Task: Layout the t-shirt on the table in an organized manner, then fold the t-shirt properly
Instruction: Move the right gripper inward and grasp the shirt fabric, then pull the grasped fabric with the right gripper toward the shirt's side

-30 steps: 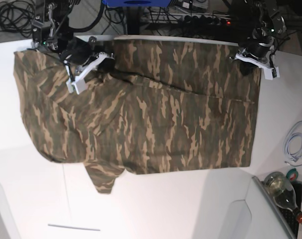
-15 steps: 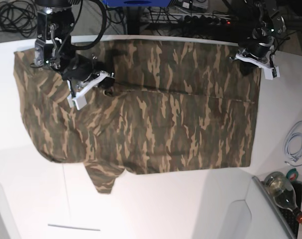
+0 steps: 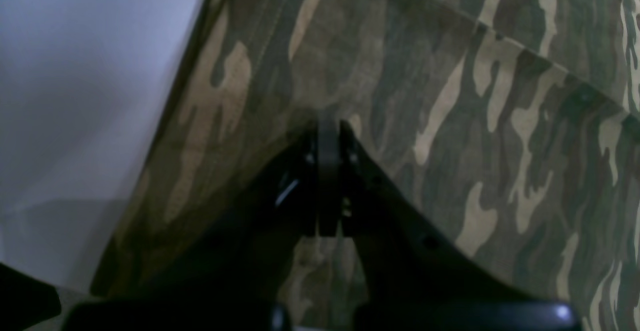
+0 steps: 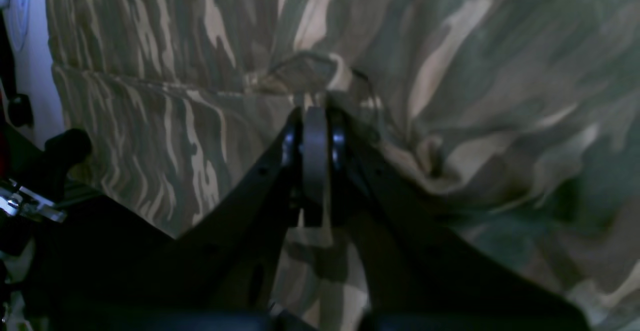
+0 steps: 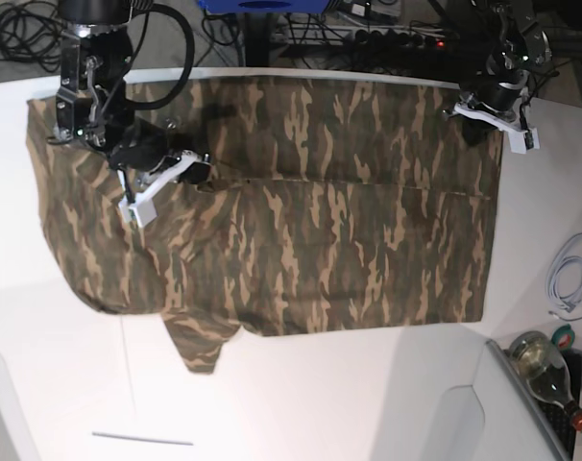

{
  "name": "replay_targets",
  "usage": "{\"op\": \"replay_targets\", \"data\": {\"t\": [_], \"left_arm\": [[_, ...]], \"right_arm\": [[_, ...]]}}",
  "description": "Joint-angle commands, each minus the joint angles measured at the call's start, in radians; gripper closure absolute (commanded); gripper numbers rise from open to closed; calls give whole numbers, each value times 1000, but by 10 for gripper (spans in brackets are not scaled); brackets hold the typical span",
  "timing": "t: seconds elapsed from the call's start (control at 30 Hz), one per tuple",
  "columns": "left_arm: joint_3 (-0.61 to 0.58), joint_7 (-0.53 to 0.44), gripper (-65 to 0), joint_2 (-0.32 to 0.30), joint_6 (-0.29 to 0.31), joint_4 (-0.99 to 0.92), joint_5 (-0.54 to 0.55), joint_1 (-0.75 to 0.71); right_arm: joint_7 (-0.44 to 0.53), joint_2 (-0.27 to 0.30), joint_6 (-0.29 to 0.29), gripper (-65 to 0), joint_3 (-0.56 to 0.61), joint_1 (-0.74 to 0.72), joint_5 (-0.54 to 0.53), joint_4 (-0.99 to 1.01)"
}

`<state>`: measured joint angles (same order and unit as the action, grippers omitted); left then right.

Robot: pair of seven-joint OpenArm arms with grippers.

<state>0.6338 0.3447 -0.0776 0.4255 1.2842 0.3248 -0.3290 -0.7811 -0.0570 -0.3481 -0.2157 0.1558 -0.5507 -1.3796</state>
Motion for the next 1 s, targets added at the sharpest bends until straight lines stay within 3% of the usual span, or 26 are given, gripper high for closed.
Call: {"op": "replay_targets", "data": {"t": [0.0,0.3,0.47,0.6,0.7,0.77,0.9,0.97], "left_arm": [[5,0,0,-11,0,15,0,0],[7,6,0,-12,0,127,9,-11],[7,7,0,-12,0,246,0,-12],[7,7,0,-47,0,236,3,-2],[7,4,0,-70,0,205,4,-2],[7,4,0,-80,0,194,7,-3],[7,1,0,-80,0,191,4,-11],[7,1,0,-80,0,191,1,-11]], "right_arm": [[13,6,-4,-6,-1,-9,-18,-11],[12,26,-4,-6,-4,-9,-19,-106],[15,127,-3,-8,-139,-95,-16,-180],[15,268,-3,-9,-224,-256,-16,95],[91,354,-3,-26,-224,-333,-16,289],[176,392,-4,-116,-222,-364,-16,400],[300,428,-4,-419,-222,-394,-15,546],[341,429,-12,-512,-221,-396,-15,586]]}}
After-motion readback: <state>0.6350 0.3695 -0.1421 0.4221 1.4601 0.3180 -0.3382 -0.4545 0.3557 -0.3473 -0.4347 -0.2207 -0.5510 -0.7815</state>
